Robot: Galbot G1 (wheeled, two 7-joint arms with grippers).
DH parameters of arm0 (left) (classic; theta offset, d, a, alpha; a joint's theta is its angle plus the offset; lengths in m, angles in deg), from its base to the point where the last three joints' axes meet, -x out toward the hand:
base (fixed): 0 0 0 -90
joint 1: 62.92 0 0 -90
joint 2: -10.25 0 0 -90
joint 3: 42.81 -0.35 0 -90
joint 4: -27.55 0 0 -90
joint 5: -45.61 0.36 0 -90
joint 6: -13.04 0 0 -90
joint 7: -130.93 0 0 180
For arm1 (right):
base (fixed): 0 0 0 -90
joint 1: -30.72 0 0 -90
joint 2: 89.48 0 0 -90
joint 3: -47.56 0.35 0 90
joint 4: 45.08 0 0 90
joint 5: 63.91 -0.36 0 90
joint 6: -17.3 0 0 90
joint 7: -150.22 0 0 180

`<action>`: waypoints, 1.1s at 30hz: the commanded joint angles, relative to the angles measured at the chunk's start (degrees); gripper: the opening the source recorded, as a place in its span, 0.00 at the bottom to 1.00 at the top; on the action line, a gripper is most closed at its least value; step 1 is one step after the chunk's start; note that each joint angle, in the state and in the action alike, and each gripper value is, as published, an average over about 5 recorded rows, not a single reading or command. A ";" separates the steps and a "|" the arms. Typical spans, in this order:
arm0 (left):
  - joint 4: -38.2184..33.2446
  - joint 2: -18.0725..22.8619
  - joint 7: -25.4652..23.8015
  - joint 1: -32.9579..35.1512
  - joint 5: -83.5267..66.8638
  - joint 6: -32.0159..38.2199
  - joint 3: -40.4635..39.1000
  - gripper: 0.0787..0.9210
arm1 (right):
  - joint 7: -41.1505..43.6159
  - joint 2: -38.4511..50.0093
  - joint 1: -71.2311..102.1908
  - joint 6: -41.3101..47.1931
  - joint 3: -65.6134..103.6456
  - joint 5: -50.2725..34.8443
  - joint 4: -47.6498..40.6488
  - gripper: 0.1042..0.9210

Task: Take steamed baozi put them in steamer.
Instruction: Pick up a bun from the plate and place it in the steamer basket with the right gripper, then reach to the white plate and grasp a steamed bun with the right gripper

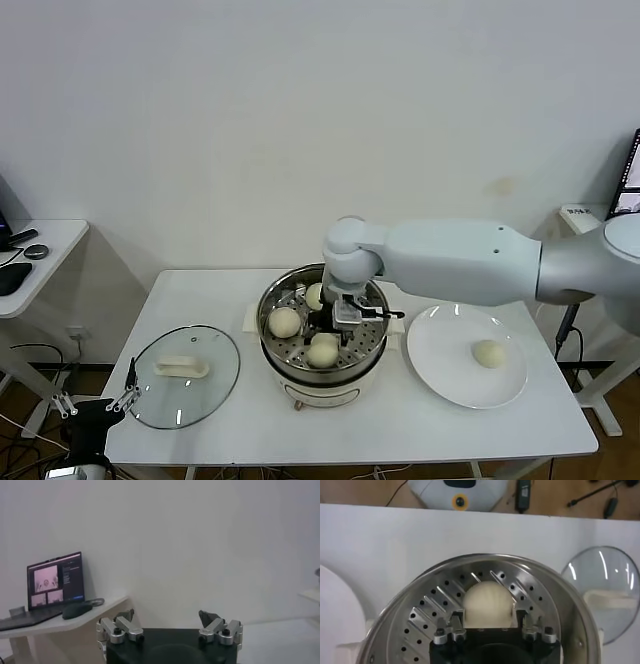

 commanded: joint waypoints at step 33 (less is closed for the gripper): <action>1.73 -2.63 -0.28 -2.06 0.03 0.01 -3.68 0.88 | 1.05 45.51 0.94 42.69 4.97 -8.89 5.89 0.88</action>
